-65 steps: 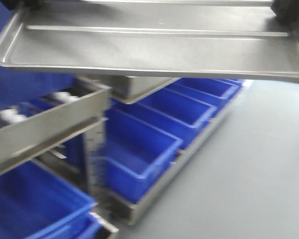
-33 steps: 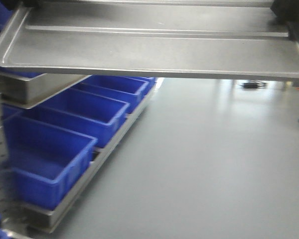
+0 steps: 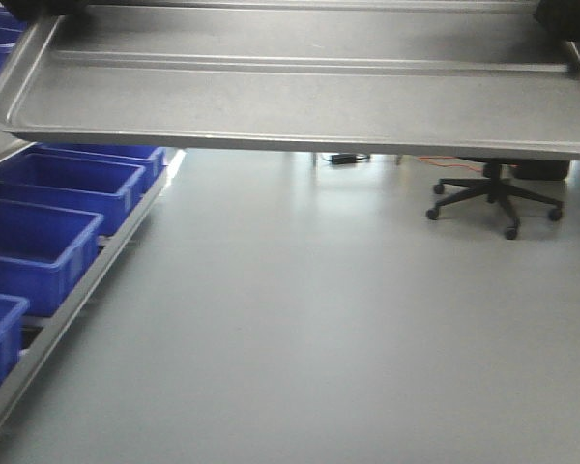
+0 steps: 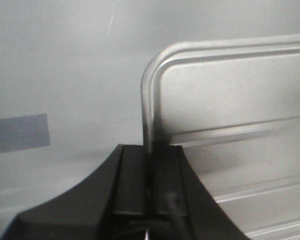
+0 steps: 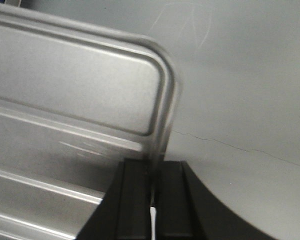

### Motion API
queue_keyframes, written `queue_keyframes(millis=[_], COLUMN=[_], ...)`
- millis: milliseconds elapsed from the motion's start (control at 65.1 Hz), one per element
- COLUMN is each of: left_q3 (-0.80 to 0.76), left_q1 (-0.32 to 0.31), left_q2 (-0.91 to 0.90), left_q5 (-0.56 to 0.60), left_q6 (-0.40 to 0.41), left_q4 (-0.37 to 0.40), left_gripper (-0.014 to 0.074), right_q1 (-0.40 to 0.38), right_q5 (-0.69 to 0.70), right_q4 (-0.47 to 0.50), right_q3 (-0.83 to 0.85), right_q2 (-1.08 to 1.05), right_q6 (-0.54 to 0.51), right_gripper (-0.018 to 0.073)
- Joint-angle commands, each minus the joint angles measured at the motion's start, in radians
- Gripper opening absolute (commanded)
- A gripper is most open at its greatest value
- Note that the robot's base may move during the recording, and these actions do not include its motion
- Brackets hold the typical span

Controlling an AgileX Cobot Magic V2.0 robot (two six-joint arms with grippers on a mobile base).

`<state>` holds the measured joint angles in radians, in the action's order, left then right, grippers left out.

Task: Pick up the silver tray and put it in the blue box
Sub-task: 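Hold the silver tray with both grippers while the base drives to the bins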

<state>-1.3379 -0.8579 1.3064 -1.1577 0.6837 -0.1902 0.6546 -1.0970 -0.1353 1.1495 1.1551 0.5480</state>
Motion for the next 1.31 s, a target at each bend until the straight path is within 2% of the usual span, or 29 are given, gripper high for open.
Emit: queue_keyframes(millis=[0, 1290], left_q3=[-0.031, -0.031], left_q1=[-0.007, -0.007], left_q2=[-0.03, -0.03], left_q5=[0.014, 0.014], left_q6=[-0.018, -0.018], left_q4=[-0.049, -0.048], left_gripper=[-0.0097, -0.0097], right_q1=[-0.001, -0.001], right_q5=[-0.006, -0.018], right_q4=[-0.048, -0.048], right_q3=[0.027, 0.027], right_q2=[-0.024, -0.024], right_q6=[-0.028, -0.028], right_gripper=[0.0056, 0.0056])
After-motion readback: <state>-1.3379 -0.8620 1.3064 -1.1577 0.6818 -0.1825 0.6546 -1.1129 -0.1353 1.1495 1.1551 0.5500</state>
